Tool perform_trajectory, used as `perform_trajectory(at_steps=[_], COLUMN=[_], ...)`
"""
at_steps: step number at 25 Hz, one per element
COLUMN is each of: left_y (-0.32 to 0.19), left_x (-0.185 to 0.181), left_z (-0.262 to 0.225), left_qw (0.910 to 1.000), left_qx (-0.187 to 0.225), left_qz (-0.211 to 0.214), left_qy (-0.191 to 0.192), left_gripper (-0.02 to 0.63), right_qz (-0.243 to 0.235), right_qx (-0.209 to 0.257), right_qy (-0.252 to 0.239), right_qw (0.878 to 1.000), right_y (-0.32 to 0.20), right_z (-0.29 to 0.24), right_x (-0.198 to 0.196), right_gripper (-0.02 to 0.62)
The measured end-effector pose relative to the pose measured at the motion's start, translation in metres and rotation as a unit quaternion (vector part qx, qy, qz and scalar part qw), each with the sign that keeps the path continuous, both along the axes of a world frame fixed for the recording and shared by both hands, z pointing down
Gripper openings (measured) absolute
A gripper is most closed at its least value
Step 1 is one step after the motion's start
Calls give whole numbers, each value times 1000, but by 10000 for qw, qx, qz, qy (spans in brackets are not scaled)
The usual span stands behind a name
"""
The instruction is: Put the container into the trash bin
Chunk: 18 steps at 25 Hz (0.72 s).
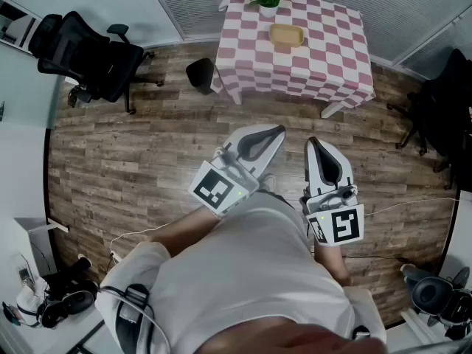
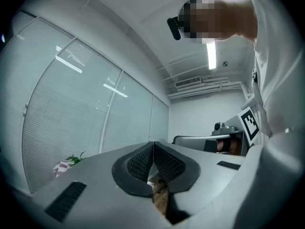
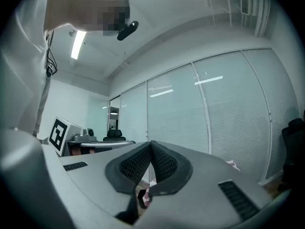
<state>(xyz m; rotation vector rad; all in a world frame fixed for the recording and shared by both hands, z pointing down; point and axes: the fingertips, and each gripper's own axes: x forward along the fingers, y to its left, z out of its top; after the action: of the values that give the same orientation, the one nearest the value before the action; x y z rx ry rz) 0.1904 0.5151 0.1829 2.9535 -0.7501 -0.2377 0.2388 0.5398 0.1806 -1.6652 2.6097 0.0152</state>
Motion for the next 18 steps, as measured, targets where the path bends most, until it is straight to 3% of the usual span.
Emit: perform_trajectory(at_steps=[10,18], left_y=[-11,-17], left_x=[-2,22], left_z=[7,12], left_qw=[9999,9996], left_qx=[-18,-28], left_qz=[-2,55], left_qy=[-137,-261], left_gripper=[31,31], right_qz=[-61,-22], right_qx=[53,61], right_qy=[33,-215], right_qw=[10000,9997], right_y=[-12,-19], right_z=[-5,-3], right_x=[-2,22], right_gripper=[31,31])
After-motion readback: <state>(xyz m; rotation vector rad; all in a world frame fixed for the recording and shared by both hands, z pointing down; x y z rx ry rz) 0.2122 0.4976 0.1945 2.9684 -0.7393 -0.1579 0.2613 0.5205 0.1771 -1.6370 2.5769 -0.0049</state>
